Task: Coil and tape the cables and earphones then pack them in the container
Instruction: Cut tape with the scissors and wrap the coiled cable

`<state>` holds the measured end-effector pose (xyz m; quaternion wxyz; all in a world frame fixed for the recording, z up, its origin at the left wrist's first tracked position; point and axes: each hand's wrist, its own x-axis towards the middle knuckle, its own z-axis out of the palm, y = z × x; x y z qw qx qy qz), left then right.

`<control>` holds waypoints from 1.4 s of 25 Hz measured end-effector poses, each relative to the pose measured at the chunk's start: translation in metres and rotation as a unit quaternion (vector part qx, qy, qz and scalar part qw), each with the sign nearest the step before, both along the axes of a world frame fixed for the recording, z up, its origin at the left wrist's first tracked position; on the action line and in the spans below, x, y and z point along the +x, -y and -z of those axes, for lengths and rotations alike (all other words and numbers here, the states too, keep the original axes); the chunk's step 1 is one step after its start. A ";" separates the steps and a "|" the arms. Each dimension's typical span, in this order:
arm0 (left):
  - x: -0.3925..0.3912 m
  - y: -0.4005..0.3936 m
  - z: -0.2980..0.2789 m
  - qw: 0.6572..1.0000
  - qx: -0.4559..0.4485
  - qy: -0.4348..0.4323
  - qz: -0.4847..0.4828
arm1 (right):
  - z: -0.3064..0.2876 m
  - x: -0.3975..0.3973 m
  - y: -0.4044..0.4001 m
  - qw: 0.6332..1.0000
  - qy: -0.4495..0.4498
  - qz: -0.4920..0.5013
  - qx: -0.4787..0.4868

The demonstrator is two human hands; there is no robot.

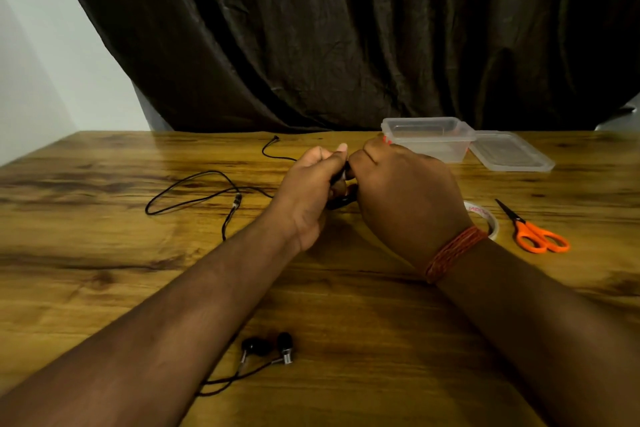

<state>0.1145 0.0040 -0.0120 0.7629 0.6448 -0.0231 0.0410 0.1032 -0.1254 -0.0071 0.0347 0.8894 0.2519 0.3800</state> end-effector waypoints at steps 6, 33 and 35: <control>0.001 -0.006 -0.003 0.996 -0.077 -0.027 0.033 | -0.002 -0.005 -0.005 0.999 0.009 -0.039 0.025; 0.005 -0.022 -0.007 0.976 -0.049 0.159 0.141 | -0.009 0.019 0.021 0.759 -0.367 -0.307 0.442; 0.003 -0.021 -0.008 0.976 -0.046 0.150 0.149 | -0.011 0.022 0.025 0.749 -0.364 -0.315 0.455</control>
